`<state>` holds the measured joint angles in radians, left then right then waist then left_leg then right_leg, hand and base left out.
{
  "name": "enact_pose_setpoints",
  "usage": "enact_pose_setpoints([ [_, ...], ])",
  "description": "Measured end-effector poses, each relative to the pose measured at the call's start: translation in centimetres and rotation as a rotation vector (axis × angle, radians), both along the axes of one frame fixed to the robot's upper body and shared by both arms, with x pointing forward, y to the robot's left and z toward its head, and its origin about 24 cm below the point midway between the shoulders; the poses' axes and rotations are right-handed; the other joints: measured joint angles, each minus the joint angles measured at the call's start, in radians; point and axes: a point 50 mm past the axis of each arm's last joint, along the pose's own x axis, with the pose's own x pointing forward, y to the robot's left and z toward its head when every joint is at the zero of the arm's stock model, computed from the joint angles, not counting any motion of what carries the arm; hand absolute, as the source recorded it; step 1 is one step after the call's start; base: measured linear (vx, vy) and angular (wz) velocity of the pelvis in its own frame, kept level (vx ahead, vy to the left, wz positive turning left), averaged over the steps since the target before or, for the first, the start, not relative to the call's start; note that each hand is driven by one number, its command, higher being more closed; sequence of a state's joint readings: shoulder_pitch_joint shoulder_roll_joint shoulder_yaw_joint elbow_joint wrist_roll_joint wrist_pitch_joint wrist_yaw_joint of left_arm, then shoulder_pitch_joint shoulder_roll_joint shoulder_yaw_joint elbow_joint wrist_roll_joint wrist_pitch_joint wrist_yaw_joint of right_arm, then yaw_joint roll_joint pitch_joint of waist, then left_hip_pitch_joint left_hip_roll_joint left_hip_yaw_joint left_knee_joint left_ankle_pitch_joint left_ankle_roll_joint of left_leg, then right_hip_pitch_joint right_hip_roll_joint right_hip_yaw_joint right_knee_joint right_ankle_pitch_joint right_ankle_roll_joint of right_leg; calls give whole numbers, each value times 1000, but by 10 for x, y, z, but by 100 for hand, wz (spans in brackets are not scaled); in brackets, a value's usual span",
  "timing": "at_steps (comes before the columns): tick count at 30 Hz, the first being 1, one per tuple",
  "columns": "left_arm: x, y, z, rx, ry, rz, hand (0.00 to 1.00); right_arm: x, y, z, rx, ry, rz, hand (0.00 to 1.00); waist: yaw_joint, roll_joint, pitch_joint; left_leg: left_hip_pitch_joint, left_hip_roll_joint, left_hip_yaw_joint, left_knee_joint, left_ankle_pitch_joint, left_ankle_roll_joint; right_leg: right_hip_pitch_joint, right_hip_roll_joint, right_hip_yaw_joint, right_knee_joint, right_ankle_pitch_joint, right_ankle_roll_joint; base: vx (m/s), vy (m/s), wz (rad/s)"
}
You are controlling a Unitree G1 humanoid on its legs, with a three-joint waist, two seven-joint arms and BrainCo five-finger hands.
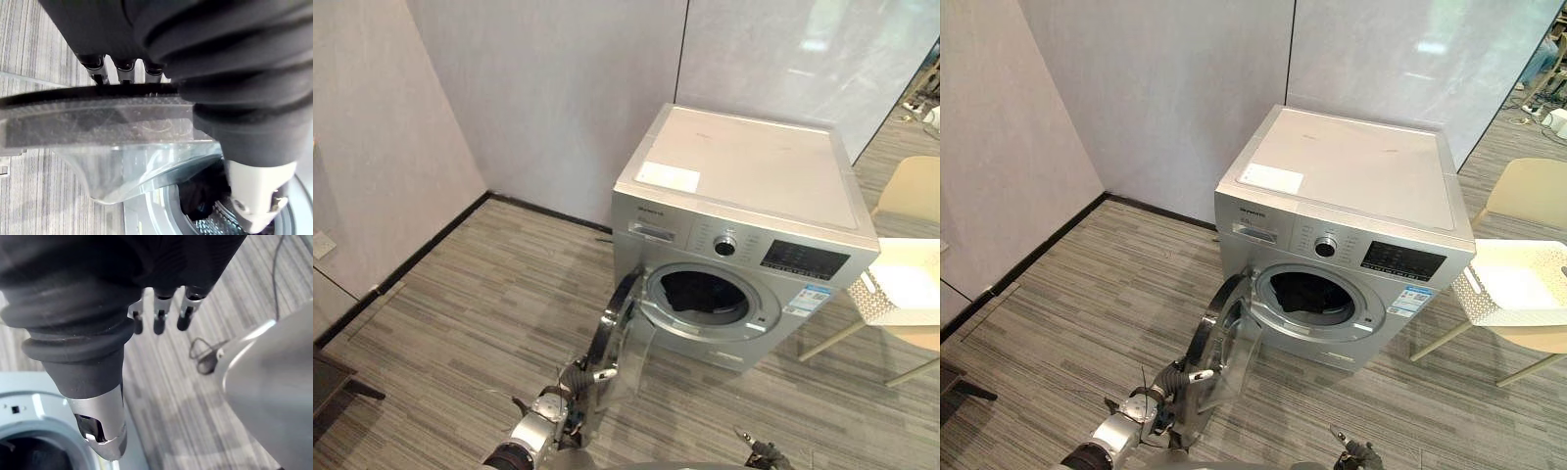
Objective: Pick up the laundry basket with both hands and put the clothes into the washing machine.
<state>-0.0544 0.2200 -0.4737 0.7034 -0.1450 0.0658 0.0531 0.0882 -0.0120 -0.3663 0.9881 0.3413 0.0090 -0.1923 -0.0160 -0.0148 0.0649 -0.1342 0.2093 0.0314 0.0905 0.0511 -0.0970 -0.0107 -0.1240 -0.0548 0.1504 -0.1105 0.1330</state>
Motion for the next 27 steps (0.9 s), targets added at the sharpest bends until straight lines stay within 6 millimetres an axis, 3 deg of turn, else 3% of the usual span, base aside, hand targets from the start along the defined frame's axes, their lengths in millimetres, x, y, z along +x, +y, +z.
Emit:
enact_pose_setpoints([
  [1,0,-4,0,-15,1,-7,0,-1,1,0,1,0,-4,0,-1,-16,3,6,-10,3,-11,-7,5,-6,-12,1,-6,9,-14,-85,38,-3],
  [2,4,-11,4,-44,-19,-18,0,-2,3,-1,10,2,-17,0,-4,-35,24,-36,-42,-3,139,-30,24,-15,-45,4,0,13,-18,-57,109,-5],
  [3,3,-24,6,-90,-25,-43,0,-3,0,-1,3,6,-21,0,-5,-24,32,-50,-74,1,256,-125,28,-10,-49,10,7,11,-12,-55,130,-12],
  [4,2,-35,10,-131,-43,-64,0,-7,-5,-1,-8,16,-19,0,-8,2,25,-40,-74,1,247,-183,10,-11,-40,26,8,3,7,-52,119,-25],
  [5,1,-44,15,-167,-68,-94,0,-11,0,-3,5,29,-7,0,-11,-10,29,-30,-87,15,240,-190,12,-13,-46,57,3,2,7,-29,89,-28],
  [10,1,-50,17,-200,-85,-109,0,-18,11,-6,33,48,29,0,-24,-28,22,2,-97,42,163,-179,-3,-9,-43,115,-70,35,-16,39,42,-26],
  [13,3,-57,19,-196,-88,-152,0,-28,10,-7,33,71,14,0,-28,-41,4,7,-103,-5,56,-122,-26,-27,-30,93,-114,69,-20,90,-56,7],
  [18,11,-77,26,-217,-114,-218,0,-25,2,-5,14,53,-18,0,-33,-14,17,-11,-82,-22,-49,-43,-23,-84,-1,83,-121,86,-17,147,-101,1],
  [22,37,-83,34,-155,-152,-280,0,-2,9,1,19,-32,-15,0,-37,-45,42,-26,-60,35,-58,-41,-24,-135,16,115,-122,113,-12,38,-33,-41],
  [25,78,-89,58,-60,-266,-304,0,21,14,10,7,-134,8,0,-54,-69,68,-40,-51,140,-57,-46,-19,-199,22,182,-153,189,-3,-74,41,-99],
  [27,118,-93,91,-9,-382,-263,0,29,13,16,0,-183,0,0,-75,-84,92,-57,-49,235,-22,-83,-4,-262,25,267,-153,231,13,-93,59,-112],
])
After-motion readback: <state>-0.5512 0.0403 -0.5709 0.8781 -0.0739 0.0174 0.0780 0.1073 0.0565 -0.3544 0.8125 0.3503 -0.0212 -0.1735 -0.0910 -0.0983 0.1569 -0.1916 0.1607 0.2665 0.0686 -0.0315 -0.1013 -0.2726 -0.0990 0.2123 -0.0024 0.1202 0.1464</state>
